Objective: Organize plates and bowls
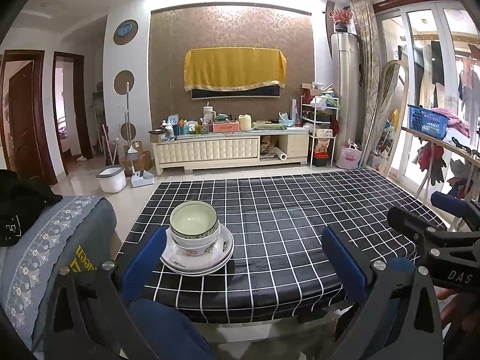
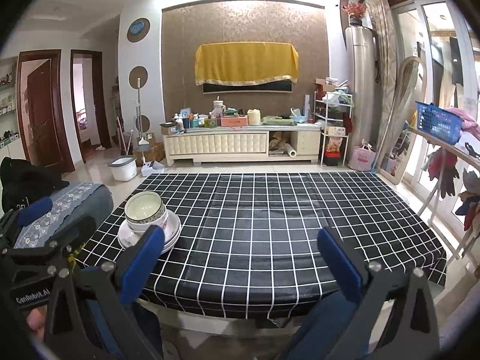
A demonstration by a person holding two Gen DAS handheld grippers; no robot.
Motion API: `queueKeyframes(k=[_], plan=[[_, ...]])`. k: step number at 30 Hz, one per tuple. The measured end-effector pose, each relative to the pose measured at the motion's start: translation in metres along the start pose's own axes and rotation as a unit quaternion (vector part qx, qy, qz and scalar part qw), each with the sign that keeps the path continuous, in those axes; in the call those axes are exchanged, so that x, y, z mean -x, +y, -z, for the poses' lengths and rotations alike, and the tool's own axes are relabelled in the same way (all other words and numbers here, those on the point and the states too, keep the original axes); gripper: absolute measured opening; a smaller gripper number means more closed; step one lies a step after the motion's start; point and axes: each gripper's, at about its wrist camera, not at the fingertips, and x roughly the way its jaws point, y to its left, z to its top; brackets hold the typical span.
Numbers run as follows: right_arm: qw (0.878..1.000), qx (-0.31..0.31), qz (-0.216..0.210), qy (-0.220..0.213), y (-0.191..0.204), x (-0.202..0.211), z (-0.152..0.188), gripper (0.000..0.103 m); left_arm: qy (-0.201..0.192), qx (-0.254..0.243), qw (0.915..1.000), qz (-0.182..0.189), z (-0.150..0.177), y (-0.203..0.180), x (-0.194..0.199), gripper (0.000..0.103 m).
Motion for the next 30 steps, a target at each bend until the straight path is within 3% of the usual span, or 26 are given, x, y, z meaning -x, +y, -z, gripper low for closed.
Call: queueKeyframes(k=[8,30], plan=[[1.000,0.000,0.003,0.003,-0.0007,0.0026,0.0016,0.103,-0.002,-0.008,0.9999,0.014,0.0016,-0.0038,0.0002,0.102],[1.000,0.007,0.005,0.001,0.0016,0.0042,0.0018,0.103,0.013,-0.001,0.9999,0.003,0.0028,-0.0015,-0.0002,0.102]])
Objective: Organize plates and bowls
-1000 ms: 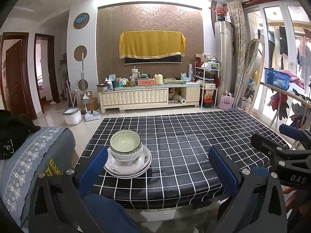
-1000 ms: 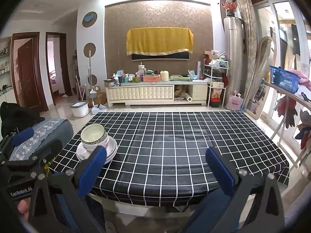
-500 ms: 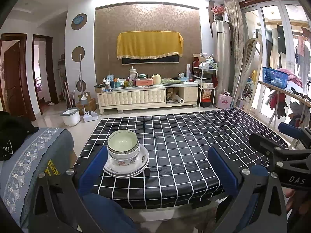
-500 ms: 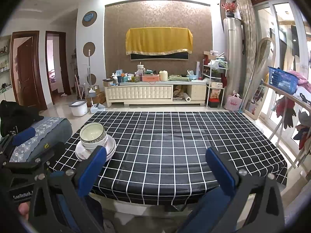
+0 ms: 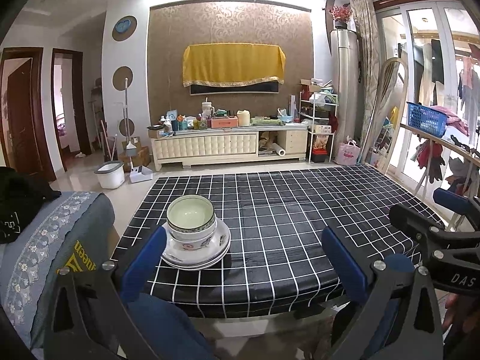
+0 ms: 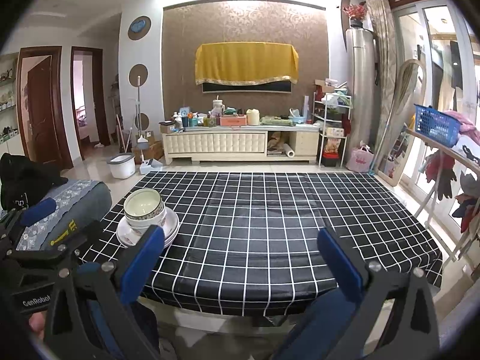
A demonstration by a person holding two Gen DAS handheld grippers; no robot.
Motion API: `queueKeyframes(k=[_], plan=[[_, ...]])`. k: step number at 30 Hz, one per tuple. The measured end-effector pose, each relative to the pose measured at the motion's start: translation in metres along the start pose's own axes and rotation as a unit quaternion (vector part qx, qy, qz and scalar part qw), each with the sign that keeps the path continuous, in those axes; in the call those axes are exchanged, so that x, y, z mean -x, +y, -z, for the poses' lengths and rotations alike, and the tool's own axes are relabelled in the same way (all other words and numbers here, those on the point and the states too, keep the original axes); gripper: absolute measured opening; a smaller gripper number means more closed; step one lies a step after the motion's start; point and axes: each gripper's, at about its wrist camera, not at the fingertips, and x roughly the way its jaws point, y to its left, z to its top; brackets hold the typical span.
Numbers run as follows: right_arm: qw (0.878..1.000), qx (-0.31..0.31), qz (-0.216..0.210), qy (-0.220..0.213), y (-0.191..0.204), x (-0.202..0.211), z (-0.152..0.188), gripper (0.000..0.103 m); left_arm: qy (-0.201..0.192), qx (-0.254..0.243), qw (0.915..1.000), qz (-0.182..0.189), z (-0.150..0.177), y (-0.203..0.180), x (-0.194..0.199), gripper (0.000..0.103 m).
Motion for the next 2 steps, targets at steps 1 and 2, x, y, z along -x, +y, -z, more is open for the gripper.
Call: queueKeyframes(k=[1,2], plan=[[1.000,0.000,0.000,0.000,0.0000,-0.0001,0.0001,0.103,0.000,0.000,1.0000,0.002,0.0000,0.0000,0.0004,0.102],[1.000,0.000,0.000,0.001,0.0001,-0.0001,0.0001,0.103,0.000,0.000,1.0000,0.002,0.0001,-0.0001,0.0004,0.102]])
